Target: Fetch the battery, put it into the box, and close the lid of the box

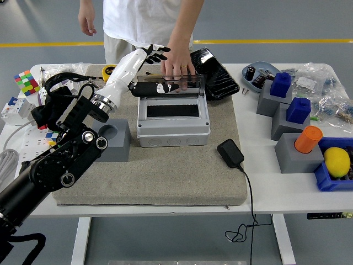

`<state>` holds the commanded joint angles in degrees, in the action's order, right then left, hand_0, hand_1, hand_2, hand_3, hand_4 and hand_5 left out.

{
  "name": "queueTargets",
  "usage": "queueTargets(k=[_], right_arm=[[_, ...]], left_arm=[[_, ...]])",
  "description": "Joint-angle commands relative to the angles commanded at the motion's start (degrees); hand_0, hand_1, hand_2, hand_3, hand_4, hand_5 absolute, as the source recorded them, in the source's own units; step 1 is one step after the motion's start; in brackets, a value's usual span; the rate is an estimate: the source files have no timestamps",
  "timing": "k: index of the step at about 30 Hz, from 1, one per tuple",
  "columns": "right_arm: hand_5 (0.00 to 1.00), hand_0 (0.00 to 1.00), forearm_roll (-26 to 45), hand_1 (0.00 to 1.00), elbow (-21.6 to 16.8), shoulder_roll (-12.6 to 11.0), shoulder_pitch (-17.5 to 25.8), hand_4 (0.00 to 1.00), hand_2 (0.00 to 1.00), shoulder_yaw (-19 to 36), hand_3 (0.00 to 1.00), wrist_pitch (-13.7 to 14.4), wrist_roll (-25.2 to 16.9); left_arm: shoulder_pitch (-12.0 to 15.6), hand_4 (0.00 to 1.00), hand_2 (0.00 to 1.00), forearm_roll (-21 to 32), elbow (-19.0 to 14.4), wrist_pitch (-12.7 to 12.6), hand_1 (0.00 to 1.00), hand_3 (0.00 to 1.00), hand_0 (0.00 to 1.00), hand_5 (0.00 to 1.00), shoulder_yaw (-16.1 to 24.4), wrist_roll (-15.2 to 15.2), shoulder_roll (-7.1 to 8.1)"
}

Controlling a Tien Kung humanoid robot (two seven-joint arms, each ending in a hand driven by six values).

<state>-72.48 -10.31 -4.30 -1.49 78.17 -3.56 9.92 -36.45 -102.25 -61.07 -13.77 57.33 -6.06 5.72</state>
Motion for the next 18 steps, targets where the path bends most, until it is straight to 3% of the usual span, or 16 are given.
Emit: queueTargets(k=[1, 2, 11, 18], right_arm=[[0.551, 0.613, 0.1, 0.66, 0.0, 0.0, 0.0, 0.989, 0.684, 0.0, 0.589, 0.0, 0.0], [0.552, 0.613, 0.1, 0.66, 0.0, 0.0, -0.1, 0.989, 0.684, -0.1, 0.589, 0.0, 0.0], [0.552, 0.612, -0.1, 0.66, 0.0, 0.0, -0.1, 0.989, 0.685, 0.0, 0.589, -0.1, 0.2], [0.552, 0.611, 0.2, 0.66, 0.0, -0.1, 0.1, 0.99, 0.684, -0.1, 0.589, 0.0, 0.0]], left_arm=[[-0.6, 0.998, 0.765, -0.6, 0.9, 0.6, 0.804, 0.792, 0.81, 0.451, -0.1, 0.8, 0.05], [-1.0, 0.998, 0.8, -0.9, 1.5, 1.1, 0.852, 0.799, 0.865, 0.536, -0.4, 1.4, 0.1], [-5.1, 0.998, 0.822, -1.2, 7.2, 5.9, 0.877, 0.797, 0.896, 0.578, -8.6, 6.5, 0.8], [-4.5, 0.998, 0.811, -1.0, 5.1, 7.1, 0.864, 0.799, 0.879, 0.598, -11.0, 8.2, 1.4]])
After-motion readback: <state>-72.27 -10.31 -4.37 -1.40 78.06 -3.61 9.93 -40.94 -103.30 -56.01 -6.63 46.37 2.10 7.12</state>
